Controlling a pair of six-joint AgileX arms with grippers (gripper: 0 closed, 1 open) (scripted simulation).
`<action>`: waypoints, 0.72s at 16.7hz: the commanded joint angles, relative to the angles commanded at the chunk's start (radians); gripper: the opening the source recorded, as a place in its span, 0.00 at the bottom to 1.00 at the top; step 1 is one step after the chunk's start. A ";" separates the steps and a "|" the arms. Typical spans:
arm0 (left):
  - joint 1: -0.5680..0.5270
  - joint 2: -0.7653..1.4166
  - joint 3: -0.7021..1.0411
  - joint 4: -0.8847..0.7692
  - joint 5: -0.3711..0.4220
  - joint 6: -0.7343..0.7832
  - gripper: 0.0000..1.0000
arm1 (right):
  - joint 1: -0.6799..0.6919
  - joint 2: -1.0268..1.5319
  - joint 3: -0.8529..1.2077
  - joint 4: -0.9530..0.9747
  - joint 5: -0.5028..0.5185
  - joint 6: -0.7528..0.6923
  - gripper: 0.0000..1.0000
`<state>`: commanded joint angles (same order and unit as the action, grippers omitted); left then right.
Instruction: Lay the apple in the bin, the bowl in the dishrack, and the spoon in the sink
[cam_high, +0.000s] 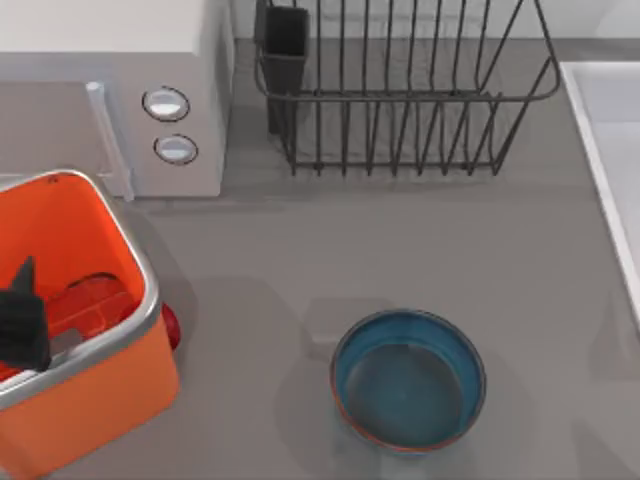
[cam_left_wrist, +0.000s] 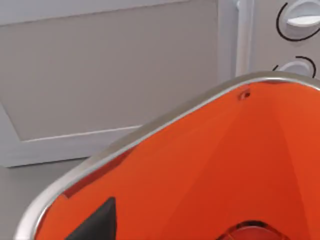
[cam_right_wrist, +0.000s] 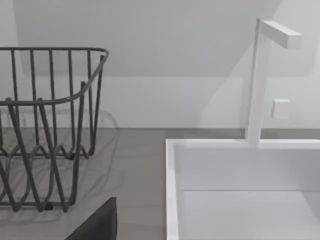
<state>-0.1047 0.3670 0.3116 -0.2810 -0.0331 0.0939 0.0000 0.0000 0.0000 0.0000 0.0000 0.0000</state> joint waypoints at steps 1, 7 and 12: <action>-0.023 0.093 0.065 -0.058 -0.005 0.030 1.00 | 0.000 0.000 0.000 0.000 0.000 0.000 1.00; -0.156 0.579 0.370 -0.335 -0.020 0.183 1.00 | 0.000 0.000 0.000 0.000 0.000 0.000 1.00; -0.240 0.921 0.606 -0.561 -0.047 0.270 1.00 | 0.000 0.000 0.000 0.000 0.000 0.000 1.00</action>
<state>-0.3448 1.2877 0.9171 -0.8423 -0.0802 0.3637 0.0000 0.0000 0.0000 0.0000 0.0000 0.0000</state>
